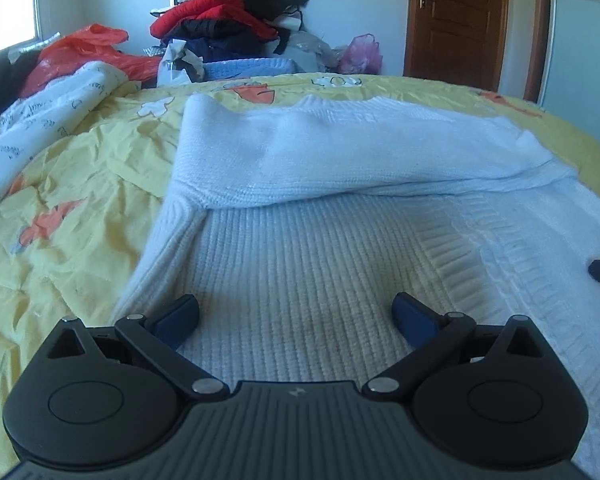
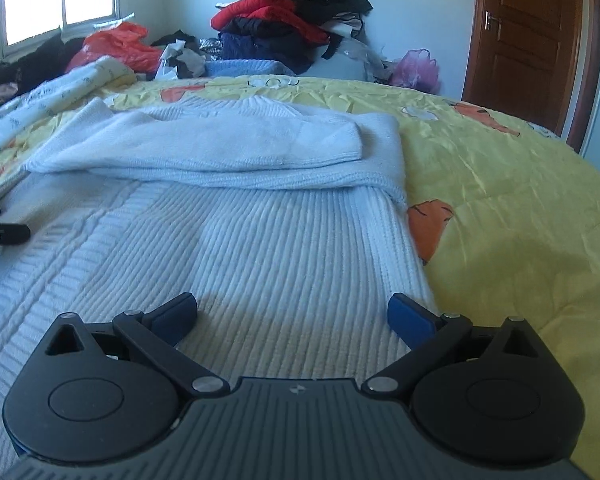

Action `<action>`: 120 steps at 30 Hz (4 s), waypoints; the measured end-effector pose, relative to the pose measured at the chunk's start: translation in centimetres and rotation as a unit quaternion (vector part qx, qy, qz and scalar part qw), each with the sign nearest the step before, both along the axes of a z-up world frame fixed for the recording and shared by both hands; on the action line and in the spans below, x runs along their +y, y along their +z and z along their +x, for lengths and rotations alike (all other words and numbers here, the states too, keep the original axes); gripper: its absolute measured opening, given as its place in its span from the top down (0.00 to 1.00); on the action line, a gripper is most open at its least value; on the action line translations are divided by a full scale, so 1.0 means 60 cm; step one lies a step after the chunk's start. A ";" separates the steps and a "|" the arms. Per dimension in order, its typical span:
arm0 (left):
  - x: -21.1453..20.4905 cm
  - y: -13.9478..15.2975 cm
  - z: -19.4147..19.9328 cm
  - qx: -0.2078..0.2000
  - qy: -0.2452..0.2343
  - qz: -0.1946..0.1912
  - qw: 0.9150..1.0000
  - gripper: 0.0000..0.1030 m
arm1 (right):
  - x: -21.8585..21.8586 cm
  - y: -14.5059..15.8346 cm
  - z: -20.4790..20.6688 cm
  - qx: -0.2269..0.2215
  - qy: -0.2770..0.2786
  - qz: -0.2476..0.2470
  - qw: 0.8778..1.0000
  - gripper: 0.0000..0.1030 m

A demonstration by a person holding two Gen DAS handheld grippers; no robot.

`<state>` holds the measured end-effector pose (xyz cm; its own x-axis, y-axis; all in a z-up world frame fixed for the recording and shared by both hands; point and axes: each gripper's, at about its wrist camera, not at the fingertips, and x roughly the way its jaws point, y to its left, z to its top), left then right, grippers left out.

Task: Fold small clothes

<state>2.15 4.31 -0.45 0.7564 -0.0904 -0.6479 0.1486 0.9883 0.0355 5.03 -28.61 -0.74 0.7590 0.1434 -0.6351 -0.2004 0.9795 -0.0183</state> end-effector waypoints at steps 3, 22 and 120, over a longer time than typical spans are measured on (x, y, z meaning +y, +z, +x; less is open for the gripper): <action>0.001 0.000 0.001 0.000 0.002 -0.002 1.000 0.00 | 0.002 0.000 -0.005 0.001 -0.006 -0.003 1.000 0.01; 0.006 0.006 -0.098 0.009 0.020 -0.003 1.000 0.00 | -0.002 0.001 -0.075 0.003 -0.011 0.001 1.000 0.01; -0.002 -0.008 -0.224 -0.016 0.041 -0.010 0.999 0.00 | 0.013 -0.008 -0.183 -0.014 -0.047 0.002 0.999 0.01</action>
